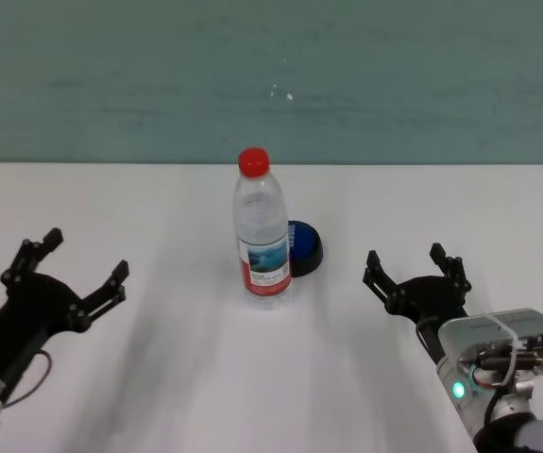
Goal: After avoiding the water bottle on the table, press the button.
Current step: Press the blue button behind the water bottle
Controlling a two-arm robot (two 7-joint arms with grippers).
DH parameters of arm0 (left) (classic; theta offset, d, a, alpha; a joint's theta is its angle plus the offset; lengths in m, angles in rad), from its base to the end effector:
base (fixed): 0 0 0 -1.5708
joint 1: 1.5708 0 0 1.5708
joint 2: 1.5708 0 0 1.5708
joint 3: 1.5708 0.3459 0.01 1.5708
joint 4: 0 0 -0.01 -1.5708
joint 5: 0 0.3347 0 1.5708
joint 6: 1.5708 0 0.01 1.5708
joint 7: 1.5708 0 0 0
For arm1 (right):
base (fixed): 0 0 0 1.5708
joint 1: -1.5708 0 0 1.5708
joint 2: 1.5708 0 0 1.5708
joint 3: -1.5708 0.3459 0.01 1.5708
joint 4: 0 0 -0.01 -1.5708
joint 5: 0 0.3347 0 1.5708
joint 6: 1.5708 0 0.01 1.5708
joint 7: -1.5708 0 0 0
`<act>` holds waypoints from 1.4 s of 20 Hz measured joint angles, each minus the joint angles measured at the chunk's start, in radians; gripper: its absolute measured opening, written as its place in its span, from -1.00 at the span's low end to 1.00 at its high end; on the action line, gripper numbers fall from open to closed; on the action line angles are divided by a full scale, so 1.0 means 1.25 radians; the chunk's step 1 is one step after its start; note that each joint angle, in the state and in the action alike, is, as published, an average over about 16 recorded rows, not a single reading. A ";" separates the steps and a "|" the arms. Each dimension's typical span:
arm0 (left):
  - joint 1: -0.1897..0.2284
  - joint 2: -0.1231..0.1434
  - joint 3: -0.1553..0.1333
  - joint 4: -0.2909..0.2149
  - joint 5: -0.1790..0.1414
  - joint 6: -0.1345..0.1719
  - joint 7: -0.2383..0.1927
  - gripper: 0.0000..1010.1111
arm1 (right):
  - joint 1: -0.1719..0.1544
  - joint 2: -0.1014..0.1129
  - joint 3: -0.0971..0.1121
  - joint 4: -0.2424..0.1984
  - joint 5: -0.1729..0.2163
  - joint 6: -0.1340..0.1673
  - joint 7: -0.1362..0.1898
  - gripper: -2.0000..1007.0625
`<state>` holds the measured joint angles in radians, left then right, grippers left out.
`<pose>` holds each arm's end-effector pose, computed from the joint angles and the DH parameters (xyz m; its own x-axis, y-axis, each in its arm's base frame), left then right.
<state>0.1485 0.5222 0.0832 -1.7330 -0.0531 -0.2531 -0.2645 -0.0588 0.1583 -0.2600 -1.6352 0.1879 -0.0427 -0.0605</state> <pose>0.3057 0.1233 -0.3213 0.4001 0.7903 0.4640 -0.8759 0.4788 -0.0603 0.3219 0.0374 -0.3630 0.2028 -0.9779 -0.0508 0.9792 0.2028 0.0060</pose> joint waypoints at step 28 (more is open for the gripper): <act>-0.003 -0.169 0.113 0.068 0.059 -0.037 0.009 0.98 | 0.000 0.000 0.000 0.000 0.000 0.000 0.000 0.99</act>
<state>0.1444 0.3112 0.2250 -1.6486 0.0210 -0.2990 -0.2529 -0.0588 0.1583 -0.2600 -1.6351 0.1879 -0.0427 -0.0606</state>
